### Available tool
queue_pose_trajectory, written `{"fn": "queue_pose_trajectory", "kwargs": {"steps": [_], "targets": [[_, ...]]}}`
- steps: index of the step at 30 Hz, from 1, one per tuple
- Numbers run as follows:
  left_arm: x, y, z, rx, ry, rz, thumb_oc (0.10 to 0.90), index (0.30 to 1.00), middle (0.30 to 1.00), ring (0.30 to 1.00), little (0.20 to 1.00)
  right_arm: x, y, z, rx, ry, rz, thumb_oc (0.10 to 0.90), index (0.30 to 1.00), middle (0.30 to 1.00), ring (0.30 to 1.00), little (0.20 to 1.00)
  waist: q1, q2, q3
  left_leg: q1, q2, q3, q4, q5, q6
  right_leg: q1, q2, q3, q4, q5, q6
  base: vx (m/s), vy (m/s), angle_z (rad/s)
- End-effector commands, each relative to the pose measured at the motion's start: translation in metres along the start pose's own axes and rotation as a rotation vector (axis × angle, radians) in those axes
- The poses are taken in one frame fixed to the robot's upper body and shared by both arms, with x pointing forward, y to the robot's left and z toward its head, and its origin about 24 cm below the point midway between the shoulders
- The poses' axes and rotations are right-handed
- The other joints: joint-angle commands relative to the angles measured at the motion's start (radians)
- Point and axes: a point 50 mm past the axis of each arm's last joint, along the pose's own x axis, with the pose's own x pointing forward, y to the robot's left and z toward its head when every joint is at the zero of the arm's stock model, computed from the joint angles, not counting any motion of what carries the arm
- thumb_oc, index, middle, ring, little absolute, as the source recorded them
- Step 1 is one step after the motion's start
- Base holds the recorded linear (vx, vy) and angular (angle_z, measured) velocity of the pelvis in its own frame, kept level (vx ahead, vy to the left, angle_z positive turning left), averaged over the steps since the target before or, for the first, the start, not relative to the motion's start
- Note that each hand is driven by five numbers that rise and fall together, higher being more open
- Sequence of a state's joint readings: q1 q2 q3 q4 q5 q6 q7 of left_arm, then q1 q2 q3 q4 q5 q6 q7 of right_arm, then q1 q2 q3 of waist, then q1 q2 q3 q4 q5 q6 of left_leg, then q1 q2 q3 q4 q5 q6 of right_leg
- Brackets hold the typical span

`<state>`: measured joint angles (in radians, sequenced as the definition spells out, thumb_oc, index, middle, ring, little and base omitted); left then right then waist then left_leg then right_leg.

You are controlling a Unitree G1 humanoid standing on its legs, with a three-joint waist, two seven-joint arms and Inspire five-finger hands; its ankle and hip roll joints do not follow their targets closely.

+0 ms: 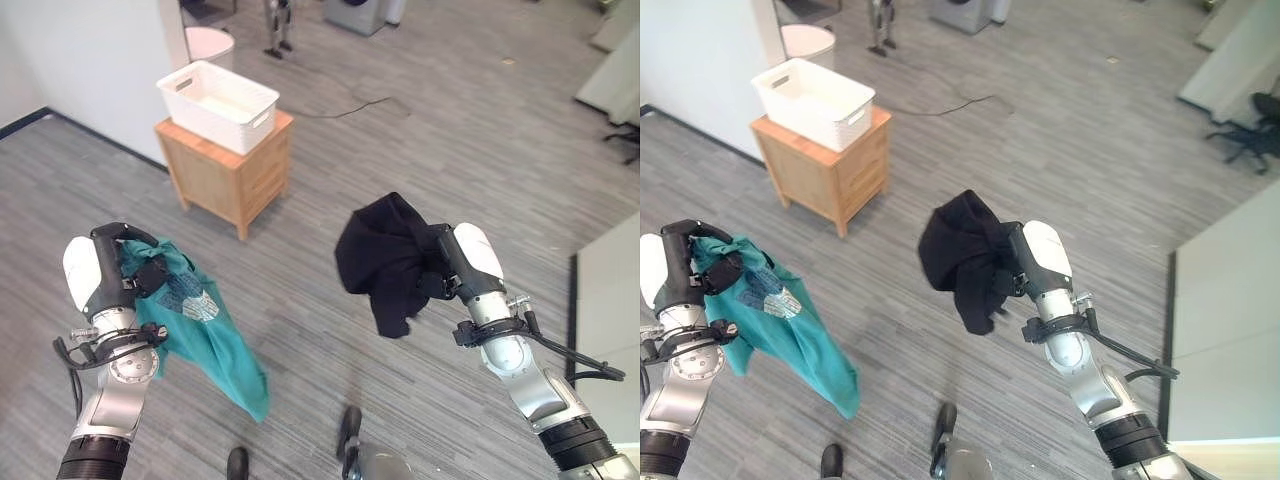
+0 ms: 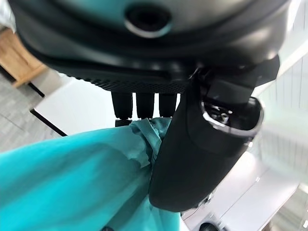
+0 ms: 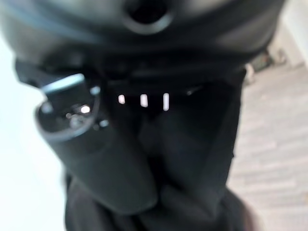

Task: Pick up bed clothes into laundry basket.

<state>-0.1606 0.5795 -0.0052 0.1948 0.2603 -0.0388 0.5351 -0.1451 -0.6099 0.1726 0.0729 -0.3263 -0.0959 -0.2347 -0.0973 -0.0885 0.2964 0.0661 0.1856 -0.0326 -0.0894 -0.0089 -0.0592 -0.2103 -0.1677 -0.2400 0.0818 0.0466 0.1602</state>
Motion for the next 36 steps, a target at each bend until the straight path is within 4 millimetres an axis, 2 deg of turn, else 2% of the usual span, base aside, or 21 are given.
{"fn": "queue_pose_trajectory", "kwargs": {"steps": [1,3,5,6,8,9,12,13,15,18,21,22,23,24,26,27,28,30,31,33,36], "targets": [[0.023,0.018,0.054,-0.103,-0.299,0.048,0.4,0.3,0.3,0.3,0.3,0.029,-0.042,0.022,0.032,-0.105,-0.217,0.4,0.3,0.3,0.3,0.3,-0.058,-0.001,-0.104,0.259,-0.053,0.071,0.15,-0.211,-0.078,0.029,-0.027,0.043,0.006,0.004,0.003,0.55,-0.161,0.45],[0.016,0.012,0.046,-0.196,-0.236,0.016,0.4,0.3,0.3,0.3,0.3,0.032,-0.038,0.025,0.051,-0.109,-0.198,0.4,0.3,0.3,0.3,0.3,-0.061,0.015,-0.107,0.193,-0.045,0.104,0.381,-0.095,-0.138,0.086,-0.023,0.022,0.016,-0.029,-0.04,0.47,-0.215,0.06],[0.007,-0.001,0.039,-0.267,-0.173,-0.033,0.4,0.3,0.3,0.3,0.3,0.04,-0.041,0.031,0.046,-0.122,-0.207,0.4,0.3,0.3,0.3,0.3,-0.023,-0.04,-0.076,0.013,-0.017,0.176,0.79,0.029,-0.175,0.204,-0.027,0.022,-0.025,-0.068,-0.102,0.48,-0.426,-0.51],[0.008,-0.001,0.04,-0.267,-0.174,-0.032,0.4,0.3,0.3,0.3,0.3,0.04,-0.041,0.031,0.047,-0.122,-0.209,0.4,0.3,0.3,0.3,0.3,-0.024,-0.044,-0.077,0.004,-0.02,0.175,0.795,0.032,-0.172,0.2,-0.031,0.022,-0.029,-0.062,-0.102,0.43,-0.378,-0.63],[-0.004,-0.01,0.033,-0.258,-0.141,-0.094,0.4,0.3,0.3,0.3,0.3,0.043,-0.045,0.038,0.028,-0.147,-0.21,0.4,0.3,0.3,0.3,0.3,0.023,-0.072,-0.057,-0.185,0.033,0.327,0.868,-0.046,-0.137,0.328,-0.022,0.027,-0.101,-0.106,-0.111,0.45,-0.232,-0.48],[-0.004,-0.01,0.033,-0.258,-0.142,-0.094,0.4,0.3,0.3,0.3,0.3,0.043,-0.045,0.038,0.028,-0.147,-0.21,0.4,0.3,0.3,0.3,0.3,0.026,-0.074,-0.06,-0.187,0.031,0.332,0.866,-0.043,-0.133,0.324,-0.025,0.03,-0.104,-0.1,-0.11,0.46,-0.137,-0.4],[-0.015,-0.013,0.027,-0.246,-0.121,-0.136,0.4,0.3,0.3,0.3,0.3,0.043,-0.042,0.041,0.016,-0.157,-0.195,0.4,0.3,0.3,0.3,0.3,0.052,-0.065,-0.066,-0.24,0.031,0.405,0.692,-0.04,-0.097,0.365,-0.006,0.037,-0.115,-0.129,-0.101,0.37,0.038,-0.61],[-0.025,-0.019,0.024,-0.248,-0.1,-0.177,0.4,0.3,0.3,0.3,0.3,0.043,-0.04,0.042,0.003,-0.166,-0.182,0.4,0.3,0.3,0.3,0.3,0.07,-0.044,-0.077,-0.232,0.031,0.486,0.448,-0.013,-0.065,0.407,0.017,0.039,-0.111,-0.165,-0.086,0.55,0.134,-0.6],[-0.034,-0.025,0.019,-0.247,-0.066,-0.202,0.4,0.3,0.3,0.3,0.3,0.042,-0.036,0.043,-0.002,-0.169,-0.177,0.4,0.3,0.3,0.3,0.3,0.084,-0.029,-0.08,-0.222,0.047,0.557,0.241,0.086,-0.07,0.469,0.038,0.03,-0.113,-0.204,-0.068,0.64,0.165,-0.4],[-0.039,-0.031,0.017,-0.242,-0.05,-0.235,0.4,0.3,0.3,0.3,0.3,0.039,-0.039,0.042,-0.049,-0.179,-0.169,0.4,0.3,0.3,0.3,0.3,0.082,-0.032,-0.098,-0.23,0.12,0.667,0.063,0.125,-0.07,0.548,0.018,-0.011,-0.099,-0.25,-0.036,0.5,0.15,-0.22],[-0.047,-0.031,0.013,-0.245,-0.03,-0.275,0.4,0.3,0.3,0.3,0.3,0.037,-0.042,0.045,-0.069,-0.197,-0.153,0.4,0.3,0.3,0.3,0.3,0.084,-0.027,-0.111,-0.209,0.127,0.675,0.032,0.145,-0.061,0.58,0.008,-0.018,-0.06,-0.259,-0.016,0.48,0.129,0.11],[-0.053,-0.028,0.006,-0.231,-0.002,-0.296,0.4,0.3,0.3,0.3,0.3,0.036,-0.041,0.053,-0.083,-0.237,-0.142,0.4,0.3,0.3,0.3,0.3,0.116,-0.011,-0.122,-0.208,0.109,0.621,0.041,0.19,-0.038,0.578,-0.005,0.02,0.032,-0.244,-0.004,0.66,0.229,0.16],[-0.055,-0.027,0.003,-0.24,0.012,-0.306,0.4,0.3,0.3,0.3,0.3,0.036,-0.044,0.057,-0.092,-0.256,-0.157,0.4,0.3,0.3,0.3,0.3,0.12,-0.01,-0.132,-0.188,0.092,0.613,0.04,0.197,-0.025,0.57,-0.017,0.027,0.115,-0.206,0.011,0.63,0.247,-0.3],[-0.058,-0.031,-0.001,-0.265,0.043,-0.342,0.4,0.3,0.3,0.3,0.3,0.037,-0.045,0.058,-0.096,-0.255,-0.155,0.4,0.3,0.3,0.3,0.3,0.115,-0.021,-0.138,-0.147,0.056,0.616,0.034,0.178,-0.001,0.523,-0.051,0.043,0.244,-0.122,0.054,0.4,0.223,-0.41],[-0.059,-0.035,-0.005,-0.324,0.091,-0.369,0.4,0.3,0.3,0.3,0.3,0.041,-0.05,0.064,-0.1,-0.273,-0.172,0.4,0.3,0.3,0.3,0.3,0.088,-0.021,-0.112,-0.088,0.036,0.587,0.023,0.148,0.027,0.4,-0.05,0.116,0.503,0.043,0.08,0.26,0.178,-0.18],[-0.058,-0.035,-0.005,-0.326,0.09,-0.367,0.4,0.3,0.3,0.3,0.3,0.042,-0.051,0.064,-0.1,-0.275,-0.173,0.4,0.3,0.3,0.3,0.3,0.091,-0.02,-0.112,-0.092,0.037,0.591,0.024,0.147,0.029,0.387,-0.051,0.123,0.516,0.041,0.081,0.29,0.12,0.57],[-0.053,-0.031,-0.006,-0.367,0.091,-0.378,0.4,0.3,0.3,0.3,0.3,0.051,-0.058,0.084,-0.077,-0.349,-0.204,0.4,0.3,0.3,0.3,0.3,0.076,-0.004,-0.099,-0.037,0.044,0.584,0.013,0.109,0.036,0.27,-0.093,0.115,0.618,0.046,0.086,0.3,0.046,0.43],[-0.046,-0.03,0.001,-0.478,0.071,-0.421,0.4,0.3,0.3,0.3,0.3,0.064,-0.072,0.11,-0.09,-0.451,-0.223,0.4,0.3,0.3,0.3,0.3,0.062,-0.006,-0.088,-0.004,0.047,0.586,0.01,0.089,0.017,0.213,-0.184,0.034,0.515,0.018,0.06,0.39,-0.023,0.27],[-0.045,-0.033,0.005,-0.53,0.064,-0.461,0.4,0.3,0.3,0.3,0.3,0.067,-0.078,0.116,-0.099,-0.472,-0.219,0.4,0.3,0.3,0.3,0.3,0.052,-0.01,-0.087,0.007,0.041,0.578,0.007,0.083,0.006,0.19,-0.184,0.015,0.442,-0.012,0.044,0.37,-0.094,0.54],[-0.046,-0.036,0.012,-0.7,0.051,-0.578,0.4,0.3,0.3,0.3,0.3,0.075,-0.093,0.129,-0.118,-0.519,-0.201,0.4,0.3,0.3,0.3,0.3,0.006,-0.02,-0.092,0.029,0.025,0.531,0.004,0.068,-0.026,0.179,-0.122,0.002,0.178,-0.063,0.027,0.38,-0.16,0.65],[-0.042,-0.039,0.017,-0.897,0.053,-0.69,0.4,0.3,0.3,0.3,0.3,0.092,-0.119,0.155,-0.182,-0.583,-0.21,0.4,0.3,0.3,0.3,0.3,-0.016,-0.033,-0.097,0.03,0.018,0.431,0.002,0.044,-0.066,0.145,-0.068,0.144,-0.094,-0.022,0.055,0.33,-0.148,1.05]]}}
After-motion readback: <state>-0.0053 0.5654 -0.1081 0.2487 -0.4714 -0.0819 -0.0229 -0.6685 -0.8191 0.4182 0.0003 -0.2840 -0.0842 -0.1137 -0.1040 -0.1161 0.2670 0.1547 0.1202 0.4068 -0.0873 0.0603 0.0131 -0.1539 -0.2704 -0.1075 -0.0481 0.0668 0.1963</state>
